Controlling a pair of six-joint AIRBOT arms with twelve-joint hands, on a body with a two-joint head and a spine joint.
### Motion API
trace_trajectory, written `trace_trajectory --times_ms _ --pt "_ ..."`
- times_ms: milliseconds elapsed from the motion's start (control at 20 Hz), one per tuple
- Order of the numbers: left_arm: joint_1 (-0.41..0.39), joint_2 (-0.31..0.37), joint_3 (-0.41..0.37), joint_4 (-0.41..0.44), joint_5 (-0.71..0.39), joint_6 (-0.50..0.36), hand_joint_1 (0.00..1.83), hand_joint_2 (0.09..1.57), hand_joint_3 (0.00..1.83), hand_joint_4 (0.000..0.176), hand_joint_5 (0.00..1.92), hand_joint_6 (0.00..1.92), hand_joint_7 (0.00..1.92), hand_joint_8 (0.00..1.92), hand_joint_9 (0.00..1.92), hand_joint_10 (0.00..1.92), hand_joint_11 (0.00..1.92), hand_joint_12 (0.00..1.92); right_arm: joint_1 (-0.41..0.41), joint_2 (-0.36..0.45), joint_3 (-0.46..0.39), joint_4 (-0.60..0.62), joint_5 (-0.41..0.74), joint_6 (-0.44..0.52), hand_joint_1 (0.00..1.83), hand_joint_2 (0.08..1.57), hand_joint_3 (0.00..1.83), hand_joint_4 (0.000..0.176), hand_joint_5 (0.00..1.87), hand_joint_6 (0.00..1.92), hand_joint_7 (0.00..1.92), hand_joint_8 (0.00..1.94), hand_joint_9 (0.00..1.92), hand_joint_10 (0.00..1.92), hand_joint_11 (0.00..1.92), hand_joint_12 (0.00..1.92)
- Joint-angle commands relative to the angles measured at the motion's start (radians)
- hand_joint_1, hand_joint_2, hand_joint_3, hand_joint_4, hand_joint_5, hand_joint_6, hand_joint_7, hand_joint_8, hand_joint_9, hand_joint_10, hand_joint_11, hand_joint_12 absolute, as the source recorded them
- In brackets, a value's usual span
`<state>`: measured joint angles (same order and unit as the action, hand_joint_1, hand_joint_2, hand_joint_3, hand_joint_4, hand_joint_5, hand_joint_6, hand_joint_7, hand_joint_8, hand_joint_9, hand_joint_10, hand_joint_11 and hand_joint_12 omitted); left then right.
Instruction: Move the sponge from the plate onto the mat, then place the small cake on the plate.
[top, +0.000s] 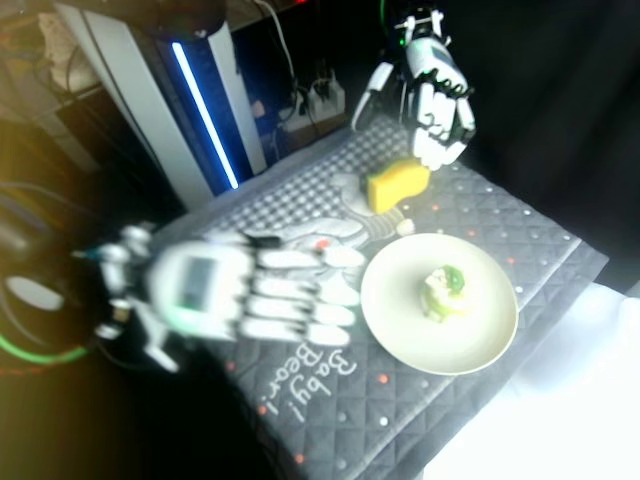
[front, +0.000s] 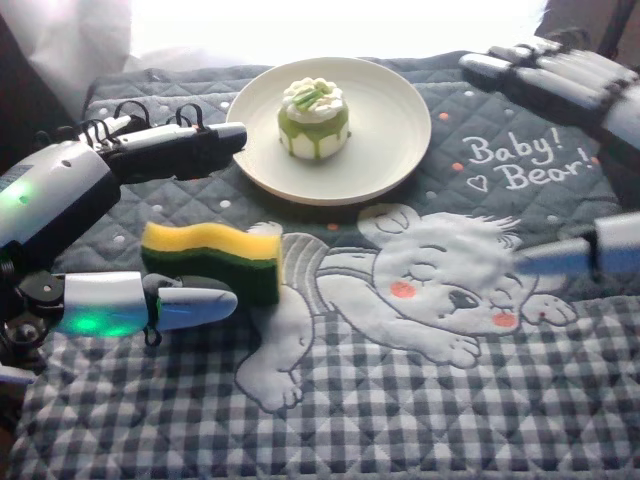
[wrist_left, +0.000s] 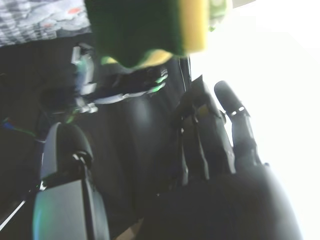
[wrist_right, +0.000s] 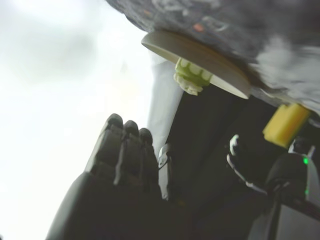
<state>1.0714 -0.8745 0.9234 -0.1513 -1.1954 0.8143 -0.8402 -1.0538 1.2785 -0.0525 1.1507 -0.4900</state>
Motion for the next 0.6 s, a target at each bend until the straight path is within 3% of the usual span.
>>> trace_trajectory --times_ms 0,100,150,200,300,350,400,450,500,550 --pt "-0.001 0.002 0.000 -0.014 -0.163 -0.007 0.87 0.89 0.00 0.000 0.38 0.00 0.46 0.00 0.48 0.00 0.05 0.97 -0.032 0.030 -0.021 0.067 0.236 0.005 0.79 0.77 0.00 0.123 0.00 0.00 0.00 0.00 0.00 0.00 0.00 0.00" --pt "0.011 0.007 -0.011 -0.024 -0.221 -0.008 0.83 0.89 0.00 0.000 0.36 0.00 0.42 0.00 0.43 0.00 0.00 0.99 -0.147 0.093 -0.080 0.154 0.388 0.002 0.84 0.75 0.00 0.138 0.00 0.00 0.00 0.00 0.00 0.00 0.00 0.00" --pt "0.022 0.011 -0.018 -0.030 -0.250 -0.008 0.77 0.91 0.00 0.029 0.33 0.00 0.39 0.00 0.39 0.00 0.01 0.96 -0.201 0.112 -0.105 0.197 0.455 -0.002 0.80 0.73 0.00 0.154 0.01 0.00 0.00 0.00 0.00 0.00 0.00 0.00" --pt "0.036 0.016 -0.027 -0.041 -0.292 -0.008 0.75 0.89 0.00 0.026 0.32 0.00 0.38 0.00 0.39 0.00 0.00 0.95 -0.270 0.129 -0.132 0.255 0.540 -0.002 0.79 0.70 0.00 0.172 0.02 0.00 0.02 0.00 0.00 0.00 0.00 0.00" --pt "0.060 0.018 -0.039 -0.064 -0.353 -0.008 0.71 0.90 0.00 0.011 0.27 0.00 0.38 0.00 0.41 0.01 0.00 1.08 -0.371 0.148 -0.166 0.333 0.612 -0.002 0.73 0.72 0.00 0.176 0.01 0.00 0.00 0.00 0.00 0.00 0.00 0.00" --pt "0.069 0.017 -0.043 -0.082 -0.386 -0.007 0.71 0.91 0.00 0.028 0.23 0.00 0.33 0.00 0.36 0.00 0.00 1.01 -0.385 0.154 -0.183 0.342 0.612 -0.002 0.70 0.73 0.01 0.174 0.02 0.00 0.00 0.00 0.00 0.00 0.00 0.00" --pt "0.077 0.016 -0.043 -0.101 -0.399 -0.002 0.68 0.93 0.01 0.009 0.13 0.00 0.21 0.00 0.26 0.00 0.00 0.95 -0.402 0.149 -0.186 0.344 0.612 -0.002 0.69 0.74 0.01 0.155 0.01 0.00 0.01 0.00 0.00 0.00 0.00 0.00" --pt "0.090 0.015 -0.043 -0.122 -0.406 0.000 0.66 0.93 0.00 0.024 0.07 0.00 0.10 0.00 0.17 0.00 0.00 0.83 -0.417 0.142 -0.186 0.352 0.612 -0.002 0.69 0.75 0.02 0.149 0.00 0.00 0.02 0.01 0.00 0.00 0.00 0.00" --pt "0.099 0.014 -0.043 -0.134 -0.414 -0.001 0.66 0.91 0.00 0.032 0.01 0.00 0.02 0.00 0.06 0.01 0.00 0.61 -0.435 0.136 -0.187 0.363 0.612 -0.002 0.68 0.76 0.02 0.153 0.00 0.00 0.03 0.01 0.00 0.00 0.00 0.00" --pt "0.104 0.013 -0.045 -0.138 -0.419 -0.002 0.62 0.90 0.00 0.044 0.00 0.00 0.00 0.00 0.01 0.00 0.00 0.50 -0.446 0.131 -0.187 0.370 0.612 -0.002 0.68 0.75 0.01 0.171 0.00 0.00 0.03 0.01 0.00 0.00 0.00 0.00"
